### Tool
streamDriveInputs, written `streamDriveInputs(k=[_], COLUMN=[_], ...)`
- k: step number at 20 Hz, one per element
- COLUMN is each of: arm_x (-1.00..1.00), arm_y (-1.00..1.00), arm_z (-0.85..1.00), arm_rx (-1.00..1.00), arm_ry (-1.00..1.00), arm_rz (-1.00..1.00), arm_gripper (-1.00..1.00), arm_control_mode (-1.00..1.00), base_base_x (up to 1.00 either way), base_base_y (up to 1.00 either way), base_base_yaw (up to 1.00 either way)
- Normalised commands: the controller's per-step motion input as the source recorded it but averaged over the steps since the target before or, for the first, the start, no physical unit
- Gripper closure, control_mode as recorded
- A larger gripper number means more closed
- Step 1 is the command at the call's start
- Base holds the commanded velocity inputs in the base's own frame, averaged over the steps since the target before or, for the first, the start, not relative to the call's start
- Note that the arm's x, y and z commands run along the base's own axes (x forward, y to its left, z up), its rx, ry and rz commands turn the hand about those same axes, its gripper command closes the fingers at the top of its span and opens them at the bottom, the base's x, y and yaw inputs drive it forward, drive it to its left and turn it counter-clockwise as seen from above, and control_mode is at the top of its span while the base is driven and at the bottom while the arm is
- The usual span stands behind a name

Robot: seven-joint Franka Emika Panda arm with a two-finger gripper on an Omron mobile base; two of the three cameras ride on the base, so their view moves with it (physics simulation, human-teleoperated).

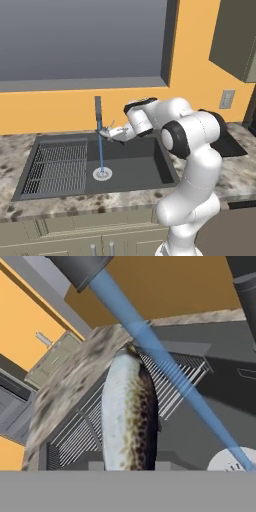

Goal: Take the fish out of the fridge, briefly rinse it in the sink, and place it on the tray next to the sink.

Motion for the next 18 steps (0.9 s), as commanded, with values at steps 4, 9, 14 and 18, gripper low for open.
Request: streamDriveInputs(k=[4,9,14,18], arm_x=[0.38,0.15,0.16,0.18], arm_y=[0.00,0.00,0.01,0.00], arm_z=[0.00,0.00,-0.02,-0.12], arm_rx=[0.00,0.00,0.00,0.00], arm_ry=[-0.03,0.00,0.00,0.00], arm_rz=[-0.07,-0.02,0.00,0.00], arm_gripper=[1.00,1.00,1.00,1.00], arm_control_mode=[-1.00,-1.00,-1.00,-1.00], base_base_x=[0.00,0.00,0.00,0.00], base_base_y=[0.00,0.00,0.00,0.00], base_base_yaw=[0.00,0.00,0.00,0.00])
